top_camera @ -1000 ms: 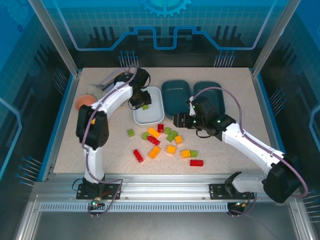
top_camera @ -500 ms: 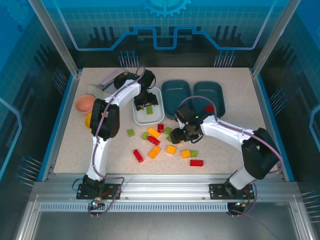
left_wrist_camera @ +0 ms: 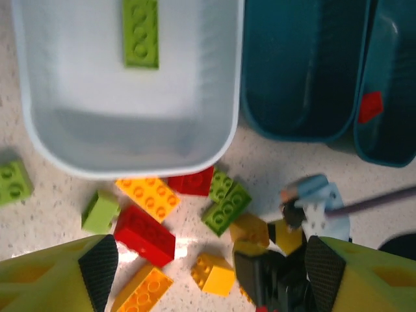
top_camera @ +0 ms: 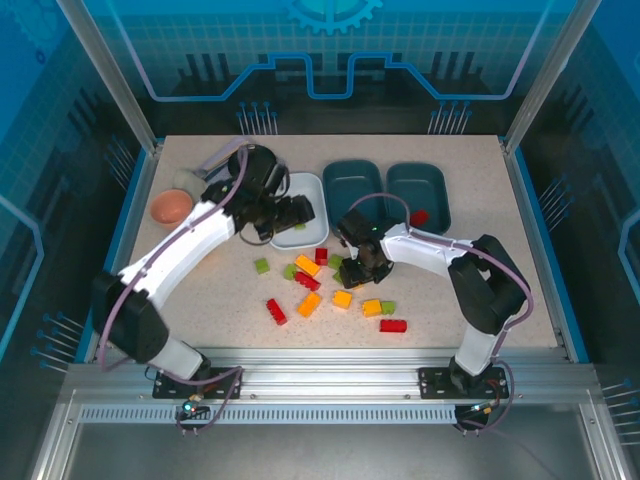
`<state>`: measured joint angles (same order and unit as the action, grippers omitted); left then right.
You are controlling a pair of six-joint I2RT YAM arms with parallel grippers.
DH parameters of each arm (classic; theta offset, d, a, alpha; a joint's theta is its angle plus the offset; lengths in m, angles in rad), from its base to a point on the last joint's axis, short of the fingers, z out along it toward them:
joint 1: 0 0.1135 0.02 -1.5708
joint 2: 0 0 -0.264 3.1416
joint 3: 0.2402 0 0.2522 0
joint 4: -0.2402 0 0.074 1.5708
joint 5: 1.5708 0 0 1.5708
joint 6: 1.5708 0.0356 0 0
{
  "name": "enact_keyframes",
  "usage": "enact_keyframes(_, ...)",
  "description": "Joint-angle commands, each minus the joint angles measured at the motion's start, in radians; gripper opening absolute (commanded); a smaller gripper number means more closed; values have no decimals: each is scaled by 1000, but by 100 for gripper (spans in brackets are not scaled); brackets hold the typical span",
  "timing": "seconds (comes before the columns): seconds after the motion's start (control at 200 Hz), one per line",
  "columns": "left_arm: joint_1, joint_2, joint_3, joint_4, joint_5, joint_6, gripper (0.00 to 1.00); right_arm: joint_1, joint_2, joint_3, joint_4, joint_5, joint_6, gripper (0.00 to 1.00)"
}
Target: Sort the legos into containers by color
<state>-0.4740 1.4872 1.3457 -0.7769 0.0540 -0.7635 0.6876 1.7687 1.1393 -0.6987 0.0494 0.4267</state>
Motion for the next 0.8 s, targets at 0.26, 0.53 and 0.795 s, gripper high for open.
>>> enact_keyframes(0.26, -43, -499, -443, 154, 97, -303, 81, 13, -156, 39, -129, 124, 27, 29)
enact_keyframes(0.53, -46, -680, -574, 92, 19, -391, 81, -94, -59, 338, -157, 139, -15, 29)
enact_keyframes(0.795, -31, -634, -582, 38, -55, -403, 79, -203, 382, 805, -256, 121, -22, 30)
